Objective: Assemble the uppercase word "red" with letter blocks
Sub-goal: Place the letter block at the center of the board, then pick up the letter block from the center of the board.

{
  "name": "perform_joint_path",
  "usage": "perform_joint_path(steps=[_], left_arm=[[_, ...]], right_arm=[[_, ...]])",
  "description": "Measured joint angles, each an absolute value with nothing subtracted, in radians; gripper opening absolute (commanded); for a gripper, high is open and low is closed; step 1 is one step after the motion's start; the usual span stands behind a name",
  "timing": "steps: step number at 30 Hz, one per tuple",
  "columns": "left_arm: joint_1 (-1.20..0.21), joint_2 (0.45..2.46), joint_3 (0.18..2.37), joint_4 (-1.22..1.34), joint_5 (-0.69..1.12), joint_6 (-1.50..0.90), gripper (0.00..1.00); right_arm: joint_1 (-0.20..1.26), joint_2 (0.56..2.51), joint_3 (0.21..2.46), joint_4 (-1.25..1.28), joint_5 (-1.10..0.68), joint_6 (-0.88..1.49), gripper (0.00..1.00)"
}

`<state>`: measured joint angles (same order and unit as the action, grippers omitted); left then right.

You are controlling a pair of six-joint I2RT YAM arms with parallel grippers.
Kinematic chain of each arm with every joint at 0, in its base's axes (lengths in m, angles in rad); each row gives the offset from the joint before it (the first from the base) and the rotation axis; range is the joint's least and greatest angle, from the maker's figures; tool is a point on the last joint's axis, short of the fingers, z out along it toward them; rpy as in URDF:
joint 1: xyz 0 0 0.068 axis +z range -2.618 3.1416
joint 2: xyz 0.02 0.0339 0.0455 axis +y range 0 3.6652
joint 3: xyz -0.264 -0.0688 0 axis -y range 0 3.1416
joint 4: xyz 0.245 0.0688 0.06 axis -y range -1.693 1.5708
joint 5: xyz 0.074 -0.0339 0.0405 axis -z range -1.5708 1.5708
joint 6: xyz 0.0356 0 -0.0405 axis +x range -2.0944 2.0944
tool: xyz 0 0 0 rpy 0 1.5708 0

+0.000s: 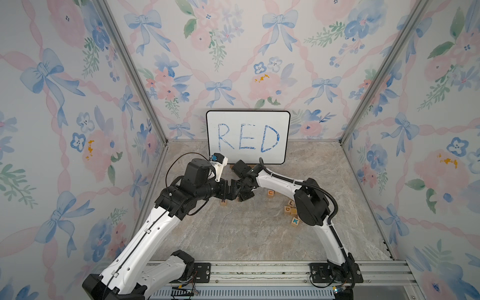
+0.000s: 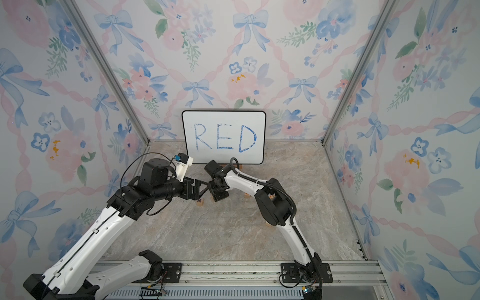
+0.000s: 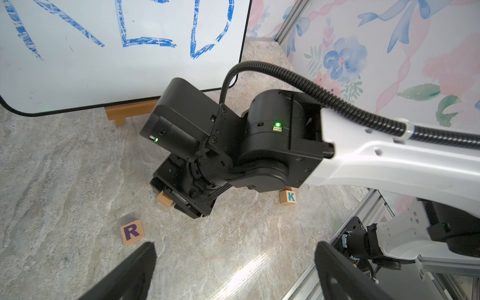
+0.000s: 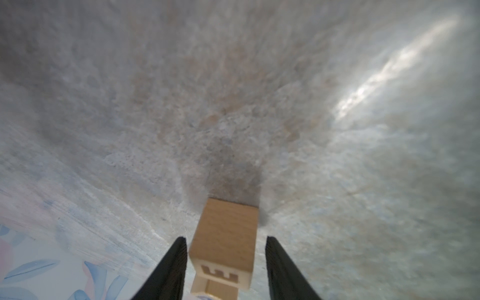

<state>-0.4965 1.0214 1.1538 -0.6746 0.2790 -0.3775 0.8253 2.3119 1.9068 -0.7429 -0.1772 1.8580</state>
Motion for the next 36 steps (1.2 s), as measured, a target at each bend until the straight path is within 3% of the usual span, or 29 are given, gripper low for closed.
perform_joint_path(steps=[12,18,36], left_arm=[[-0.496,0.998,1.153,-0.675,0.278,-0.377,0.98],[-0.493,1.001,1.153,-0.675,0.278,-0.378,0.98],[-0.490,1.232,1.079,-0.668,0.270,-0.459,0.98]], right_arm=[[0.799,2.220,1.768,-0.694,-0.192,1.775,0.92],[0.777,2.180,1.766,-0.698,-0.229,1.619,1.00],[0.716,1.760,1.482,-0.894,-0.268,1.155,0.97]])
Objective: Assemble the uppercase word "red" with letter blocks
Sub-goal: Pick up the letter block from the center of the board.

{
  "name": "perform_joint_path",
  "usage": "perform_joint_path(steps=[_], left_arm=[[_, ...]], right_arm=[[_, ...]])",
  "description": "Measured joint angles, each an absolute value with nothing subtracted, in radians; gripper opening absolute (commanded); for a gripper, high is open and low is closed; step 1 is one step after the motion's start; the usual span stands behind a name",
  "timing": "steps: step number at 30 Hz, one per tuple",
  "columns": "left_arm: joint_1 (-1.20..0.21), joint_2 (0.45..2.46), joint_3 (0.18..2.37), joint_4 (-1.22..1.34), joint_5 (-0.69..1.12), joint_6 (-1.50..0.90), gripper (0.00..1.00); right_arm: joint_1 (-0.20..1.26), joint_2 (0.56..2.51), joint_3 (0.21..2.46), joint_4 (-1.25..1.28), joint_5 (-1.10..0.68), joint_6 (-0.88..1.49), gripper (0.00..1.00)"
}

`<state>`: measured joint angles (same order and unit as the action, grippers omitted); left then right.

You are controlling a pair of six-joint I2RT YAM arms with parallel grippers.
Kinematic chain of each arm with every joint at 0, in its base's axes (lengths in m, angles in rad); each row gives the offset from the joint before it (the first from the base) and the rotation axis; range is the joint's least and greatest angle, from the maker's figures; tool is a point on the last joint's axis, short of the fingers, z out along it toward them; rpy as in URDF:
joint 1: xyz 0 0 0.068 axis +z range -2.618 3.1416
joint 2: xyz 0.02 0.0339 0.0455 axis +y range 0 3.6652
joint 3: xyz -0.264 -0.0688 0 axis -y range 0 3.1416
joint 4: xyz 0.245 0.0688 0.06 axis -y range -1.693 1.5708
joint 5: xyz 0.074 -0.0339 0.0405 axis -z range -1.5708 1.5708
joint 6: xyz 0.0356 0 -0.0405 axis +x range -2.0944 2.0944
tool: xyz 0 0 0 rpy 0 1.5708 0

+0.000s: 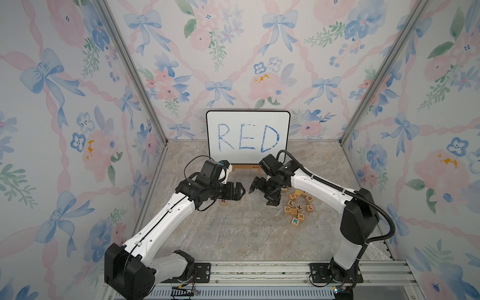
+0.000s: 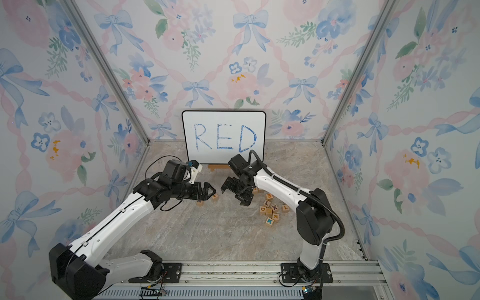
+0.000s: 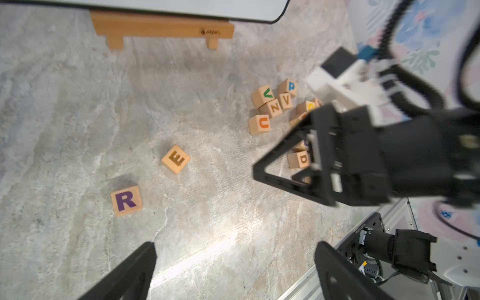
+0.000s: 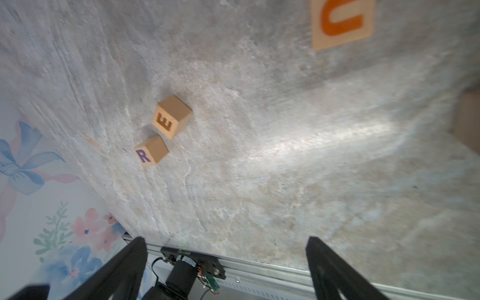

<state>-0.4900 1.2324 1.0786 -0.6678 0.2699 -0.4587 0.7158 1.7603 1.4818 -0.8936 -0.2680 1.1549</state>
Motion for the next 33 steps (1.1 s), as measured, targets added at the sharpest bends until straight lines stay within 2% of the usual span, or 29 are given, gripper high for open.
perform_joint_path(steps=[4,8,18,20,26,33], left_arm=[[-0.490,1.309,1.079,-0.667,0.259,-0.500,0.98],[-0.490,1.390,1.079,-0.663,0.240,-0.561,0.98],[-0.533,1.574,1.163,-0.661,0.128,-0.796,0.98],[-0.549,1.599,1.217,-0.659,0.097,-0.839,0.95],[-0.569,1.621,1.256,-0.638,0.050,-1.037,0.69],[-0.569,1.715,1.247,-0.647,0.034,-1.226,0.64]], right_arm=[[0.669,1.648,1.379,-0.941,-0.253,1.112,0.97],[0.629,1.571,1.370,-0.983,-0.215,1.043,0.97],[0.624,1.560,1.467,-1.029,-0.125,0.873,0.97],[0.623,1.560,1.466,-1.026,-0.123,0.868,0.97],[0.621,1.560,1.451,-1.014,-0.122,0.862,0.97],[0.600,1.560,1.451,-1.013,-0.122,0.843,0.97]])
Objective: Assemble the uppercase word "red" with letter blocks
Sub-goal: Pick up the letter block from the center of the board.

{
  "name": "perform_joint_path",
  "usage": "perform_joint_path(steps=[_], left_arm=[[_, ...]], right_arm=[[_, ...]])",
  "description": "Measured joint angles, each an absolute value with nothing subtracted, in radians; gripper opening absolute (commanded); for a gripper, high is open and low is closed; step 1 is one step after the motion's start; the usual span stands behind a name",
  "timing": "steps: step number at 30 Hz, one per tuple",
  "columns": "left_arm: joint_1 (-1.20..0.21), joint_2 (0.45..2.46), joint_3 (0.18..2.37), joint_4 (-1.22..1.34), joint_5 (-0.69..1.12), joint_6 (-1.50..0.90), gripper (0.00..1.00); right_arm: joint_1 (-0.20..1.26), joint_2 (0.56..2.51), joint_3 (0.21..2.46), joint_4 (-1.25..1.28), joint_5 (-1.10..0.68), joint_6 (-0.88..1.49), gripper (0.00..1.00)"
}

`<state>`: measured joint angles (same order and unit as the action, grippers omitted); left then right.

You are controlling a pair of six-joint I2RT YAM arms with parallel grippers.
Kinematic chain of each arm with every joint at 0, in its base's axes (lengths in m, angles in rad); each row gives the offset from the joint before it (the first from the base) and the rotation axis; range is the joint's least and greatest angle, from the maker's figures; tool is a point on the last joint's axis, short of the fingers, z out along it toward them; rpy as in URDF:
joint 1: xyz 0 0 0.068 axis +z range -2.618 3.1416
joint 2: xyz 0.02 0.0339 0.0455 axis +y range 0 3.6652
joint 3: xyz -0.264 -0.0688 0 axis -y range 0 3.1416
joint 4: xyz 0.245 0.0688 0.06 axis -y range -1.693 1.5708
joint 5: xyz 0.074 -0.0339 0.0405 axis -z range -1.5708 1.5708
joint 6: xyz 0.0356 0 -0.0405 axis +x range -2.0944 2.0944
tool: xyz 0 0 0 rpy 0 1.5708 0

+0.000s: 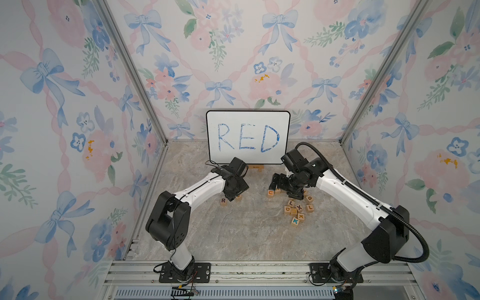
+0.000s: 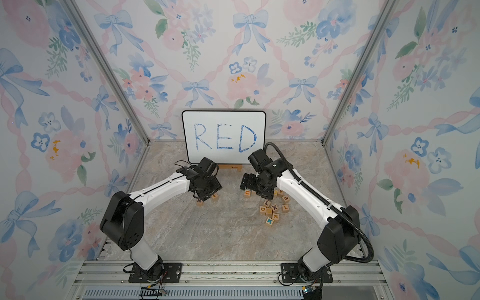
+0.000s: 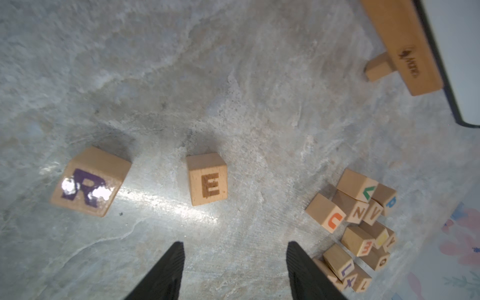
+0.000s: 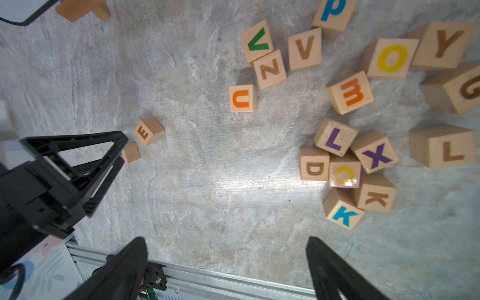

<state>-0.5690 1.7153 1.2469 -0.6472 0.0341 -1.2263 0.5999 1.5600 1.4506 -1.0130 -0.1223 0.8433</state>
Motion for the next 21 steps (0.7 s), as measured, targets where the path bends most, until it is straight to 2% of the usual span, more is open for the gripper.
perform_joint_path(steps=[3,11,21], left_arm=[[-0.569,1.765,1.260,-0.645,0.030,-1.250,0.51],[-0.568,1.818,1.285,-0.653,0.014,-1.260,0.56],[-0.556,1.874,1.331,-0.656,-0.009,-1.211,0.55]], right_arm=[[0.586,1.560,1.451,-1.013,-0.122,0.836,0.97],[0.563,1.559,1.425,-1.013,-0.123,0.821,0.97],[0.548,1.536,1.387,-1.011,-0.123,0.818,0.97]])
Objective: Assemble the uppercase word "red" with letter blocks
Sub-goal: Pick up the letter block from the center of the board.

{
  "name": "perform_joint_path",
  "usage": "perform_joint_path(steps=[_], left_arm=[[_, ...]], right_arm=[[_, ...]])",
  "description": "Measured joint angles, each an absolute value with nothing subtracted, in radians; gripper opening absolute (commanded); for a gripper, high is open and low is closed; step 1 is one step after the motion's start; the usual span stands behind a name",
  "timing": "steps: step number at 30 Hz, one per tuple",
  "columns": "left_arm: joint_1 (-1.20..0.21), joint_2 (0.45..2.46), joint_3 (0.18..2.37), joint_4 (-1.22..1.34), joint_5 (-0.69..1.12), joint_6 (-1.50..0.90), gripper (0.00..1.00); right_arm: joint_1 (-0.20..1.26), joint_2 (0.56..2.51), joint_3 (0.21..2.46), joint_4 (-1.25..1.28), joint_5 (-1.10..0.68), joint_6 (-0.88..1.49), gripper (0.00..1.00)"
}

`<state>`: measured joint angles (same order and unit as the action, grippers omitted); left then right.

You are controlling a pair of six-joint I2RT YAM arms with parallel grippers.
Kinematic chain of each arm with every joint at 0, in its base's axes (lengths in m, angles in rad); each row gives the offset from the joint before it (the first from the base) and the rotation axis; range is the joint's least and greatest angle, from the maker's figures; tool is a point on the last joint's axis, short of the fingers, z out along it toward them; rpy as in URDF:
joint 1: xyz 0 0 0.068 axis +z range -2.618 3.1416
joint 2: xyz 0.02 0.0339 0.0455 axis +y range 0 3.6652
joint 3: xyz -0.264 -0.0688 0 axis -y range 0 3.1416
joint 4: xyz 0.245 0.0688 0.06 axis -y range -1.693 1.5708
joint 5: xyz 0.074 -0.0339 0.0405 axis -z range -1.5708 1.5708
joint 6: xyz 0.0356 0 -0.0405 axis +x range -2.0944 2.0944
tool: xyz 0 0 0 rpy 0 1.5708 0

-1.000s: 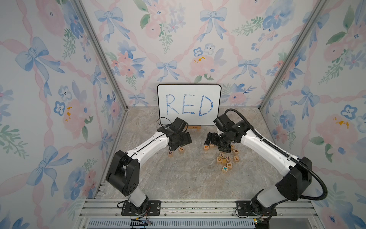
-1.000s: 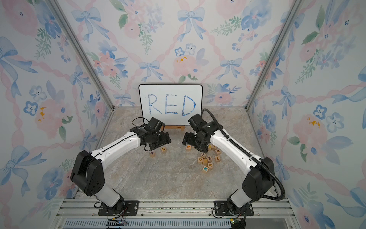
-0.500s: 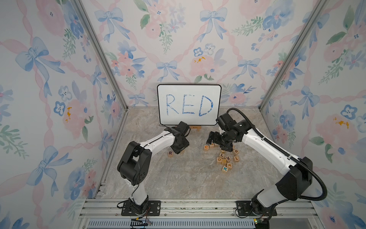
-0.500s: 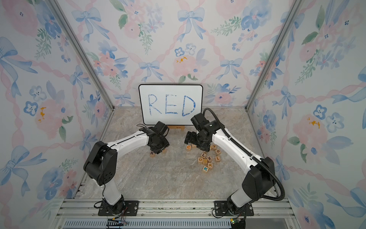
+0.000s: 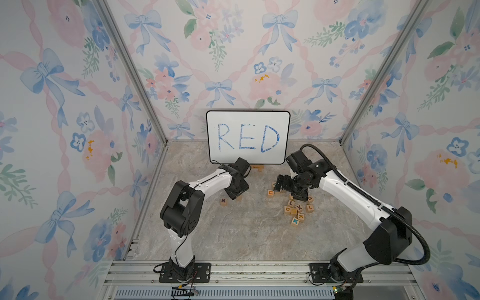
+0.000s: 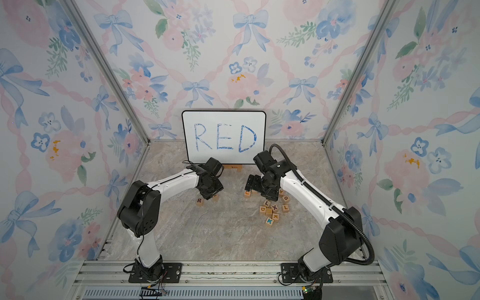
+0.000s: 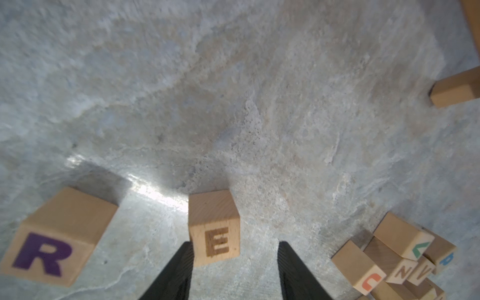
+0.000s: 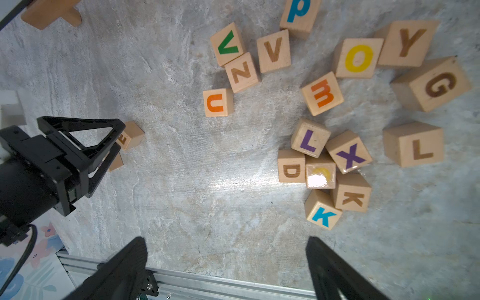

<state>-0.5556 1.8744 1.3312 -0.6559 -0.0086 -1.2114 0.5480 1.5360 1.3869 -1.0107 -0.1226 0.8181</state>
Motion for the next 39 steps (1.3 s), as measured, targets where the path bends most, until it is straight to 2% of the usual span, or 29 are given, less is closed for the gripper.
perform_joint_path(steps=[10,17,24,28,30,33,39], left_arm=[[-0.536,1.917,1.337,-0.666,-0.031,-1.161,0.56],[-0.536,1.935,1.357,-0.672,-0.030,-1.140,0.51],[-0.536,1.959,1.360,-0.675,-0.030,-1.121,0.49],[-0.539,1.973,1.365,-0.679,-0.033,-1.102,0.41],[-0.544,1.974,1.365,-0.679,-0.039,-1.088,0.28],[-0.553,1.974,1.367,-0.678,-0.049,-1.072,0.21],[-0.574,1.971,1.366,-0.679,-0.057,-1.049,0.19]], right_arm=[[0.524,1.522,1.370,-1.010,-0.123,0.803,0.97],[0.511,1.518,1.365,-1.010,-0.123,0.799,0.97],[0.504,1.489,1.341,-1.009,-0.123,0.799,0.97],[0.504,1.477,1.326,-1.010,-0.123,0.799,0.97],[0.504,1.475,1.321,-1.010,-0.123,0.799,0.97],[0.504,1.472,1.320,-1.010,-0.123,0.799,0.97],[0.503,1.460,1.319,-1.010,-0.123,0.799,0.97]])
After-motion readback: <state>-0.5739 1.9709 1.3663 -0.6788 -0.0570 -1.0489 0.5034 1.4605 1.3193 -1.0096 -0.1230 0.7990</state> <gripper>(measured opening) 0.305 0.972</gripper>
